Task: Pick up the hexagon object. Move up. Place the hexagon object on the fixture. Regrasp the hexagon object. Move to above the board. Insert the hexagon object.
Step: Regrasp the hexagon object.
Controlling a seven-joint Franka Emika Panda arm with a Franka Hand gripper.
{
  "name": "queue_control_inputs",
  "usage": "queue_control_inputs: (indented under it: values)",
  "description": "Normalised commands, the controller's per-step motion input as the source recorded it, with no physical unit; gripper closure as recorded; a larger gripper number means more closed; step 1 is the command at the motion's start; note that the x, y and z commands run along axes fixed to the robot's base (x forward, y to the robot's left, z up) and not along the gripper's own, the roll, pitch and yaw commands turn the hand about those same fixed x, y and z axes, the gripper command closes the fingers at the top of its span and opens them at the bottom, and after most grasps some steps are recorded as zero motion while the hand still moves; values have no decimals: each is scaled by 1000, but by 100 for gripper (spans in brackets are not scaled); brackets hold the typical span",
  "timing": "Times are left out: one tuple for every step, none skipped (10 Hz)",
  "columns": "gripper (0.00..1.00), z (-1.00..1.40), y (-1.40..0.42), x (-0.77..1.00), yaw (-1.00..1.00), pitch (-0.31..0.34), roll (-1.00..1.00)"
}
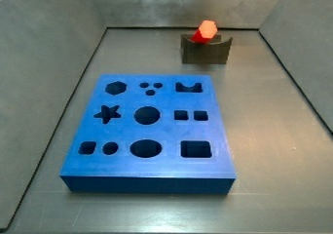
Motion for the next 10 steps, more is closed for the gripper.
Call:
queue_control_inputs:
  values:
    - [0, 417, -1000, -4, 17, 57, 1000]
    - [0, 256, -858, -31, 16, 52, 1000]
    - [0, 130, -607, -31, 15, 48, 1000]
    - [0, 92, -472, -26, 15, 47, 1000]
    - [0, 35, -128, -10, 15, 44, 1000]
    - [0, 23, -33, -9, 16, 44, 1000]
    - [0, 11, -21, -3, 16, 41, 1000]
    - [0, 2, -35, 5, 16, 39, 1000]
    - [0, 10, -26, 5, 17, 37, 1000]
    - [0, 7, -20, 10, 18, 36, 1000]
